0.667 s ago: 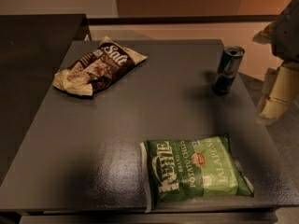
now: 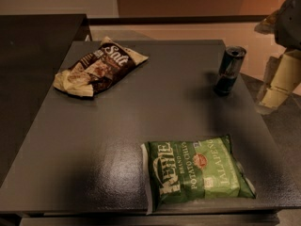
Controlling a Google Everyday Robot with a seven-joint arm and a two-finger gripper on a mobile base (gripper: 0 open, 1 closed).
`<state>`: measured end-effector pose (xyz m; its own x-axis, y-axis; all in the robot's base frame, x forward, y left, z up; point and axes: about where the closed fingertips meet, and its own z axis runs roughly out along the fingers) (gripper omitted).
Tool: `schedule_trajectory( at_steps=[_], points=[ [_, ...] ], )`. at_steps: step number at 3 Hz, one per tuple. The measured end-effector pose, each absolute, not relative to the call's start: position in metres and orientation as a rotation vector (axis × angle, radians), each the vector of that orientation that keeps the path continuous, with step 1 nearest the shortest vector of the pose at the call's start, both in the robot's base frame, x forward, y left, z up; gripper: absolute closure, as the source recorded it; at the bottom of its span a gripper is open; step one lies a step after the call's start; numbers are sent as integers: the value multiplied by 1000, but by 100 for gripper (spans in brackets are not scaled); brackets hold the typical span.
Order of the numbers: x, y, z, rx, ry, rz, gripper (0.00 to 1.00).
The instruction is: Move redbull can near green jalapeno chip bag
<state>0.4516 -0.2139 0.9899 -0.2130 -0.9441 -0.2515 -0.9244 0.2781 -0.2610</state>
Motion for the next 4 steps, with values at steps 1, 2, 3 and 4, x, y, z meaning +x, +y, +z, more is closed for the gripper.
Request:
schedule_trajectory(
  at_steps=[1, 2, 3, 4],
  points=[
    [473, -215, 999, -1635, 2161, -20, 0],
    [499, -218, 997, -1588, 2127, 19, 0],
    [523, -225, 988, -1550, 2112, 28, 0],
    [542, -233, 982, -1516, 2100, 31, 0]
  ],
)
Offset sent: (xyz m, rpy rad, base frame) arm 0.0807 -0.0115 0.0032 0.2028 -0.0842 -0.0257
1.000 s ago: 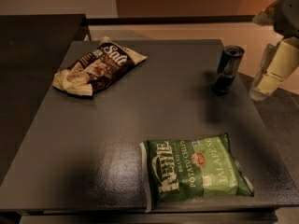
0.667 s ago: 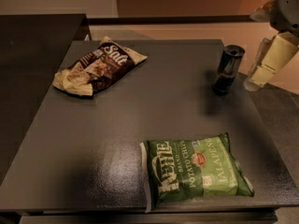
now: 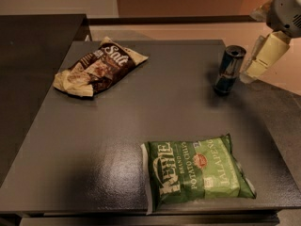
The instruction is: Move redbull can near green jalapeno chip bag
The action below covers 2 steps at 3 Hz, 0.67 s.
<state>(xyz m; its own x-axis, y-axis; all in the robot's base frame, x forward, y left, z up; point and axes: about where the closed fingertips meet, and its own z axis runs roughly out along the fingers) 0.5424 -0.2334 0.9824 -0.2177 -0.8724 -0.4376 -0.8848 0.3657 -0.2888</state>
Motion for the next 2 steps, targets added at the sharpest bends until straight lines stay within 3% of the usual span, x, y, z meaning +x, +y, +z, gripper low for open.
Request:
schedule_trajectory(
  at_steps=[2],
  points=[
    [567, -249, 968, -1477, 2096, 76, 0]
  ],
)
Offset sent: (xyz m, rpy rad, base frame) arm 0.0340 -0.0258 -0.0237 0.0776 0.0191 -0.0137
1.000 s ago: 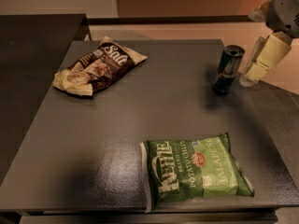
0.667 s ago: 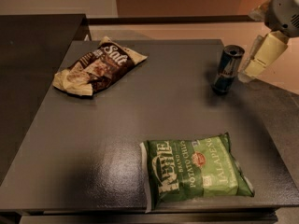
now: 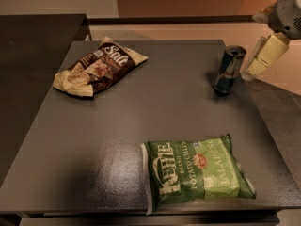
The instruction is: Move redbull can near green jalapeno chip bag
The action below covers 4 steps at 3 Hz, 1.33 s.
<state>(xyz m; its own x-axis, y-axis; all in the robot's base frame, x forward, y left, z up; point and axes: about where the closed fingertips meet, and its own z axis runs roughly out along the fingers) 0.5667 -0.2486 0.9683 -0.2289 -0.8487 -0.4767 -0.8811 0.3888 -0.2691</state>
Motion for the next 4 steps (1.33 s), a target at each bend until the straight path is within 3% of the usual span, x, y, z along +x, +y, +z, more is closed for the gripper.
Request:
schedule_trajectory(
  at_steps=[4],
  points=[
    [583, -250, 923, -1499, 2129, 195, 0]
  ],
)
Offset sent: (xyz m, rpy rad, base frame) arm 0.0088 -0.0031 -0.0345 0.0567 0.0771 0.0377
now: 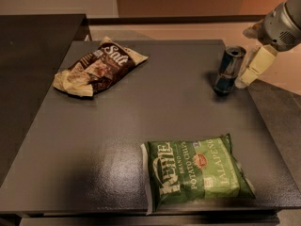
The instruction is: Move redbull can near green jalapeno chip bag
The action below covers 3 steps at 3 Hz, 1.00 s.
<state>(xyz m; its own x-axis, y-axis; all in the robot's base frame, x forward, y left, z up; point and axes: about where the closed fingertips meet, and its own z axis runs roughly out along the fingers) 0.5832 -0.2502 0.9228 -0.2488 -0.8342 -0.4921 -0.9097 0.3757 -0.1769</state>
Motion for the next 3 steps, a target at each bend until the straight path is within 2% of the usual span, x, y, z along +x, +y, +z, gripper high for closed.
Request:
schedule_trajectory(
  at_steps=[1, 2, 3],
  points=[
    [585, -249, 920, -1501, 2132, 201, 0],
    [586, -245, 914, -1509, 2136, 220, 6],
    [585, -242, 911, -1507, 2142, 244, 23]
  ],
)
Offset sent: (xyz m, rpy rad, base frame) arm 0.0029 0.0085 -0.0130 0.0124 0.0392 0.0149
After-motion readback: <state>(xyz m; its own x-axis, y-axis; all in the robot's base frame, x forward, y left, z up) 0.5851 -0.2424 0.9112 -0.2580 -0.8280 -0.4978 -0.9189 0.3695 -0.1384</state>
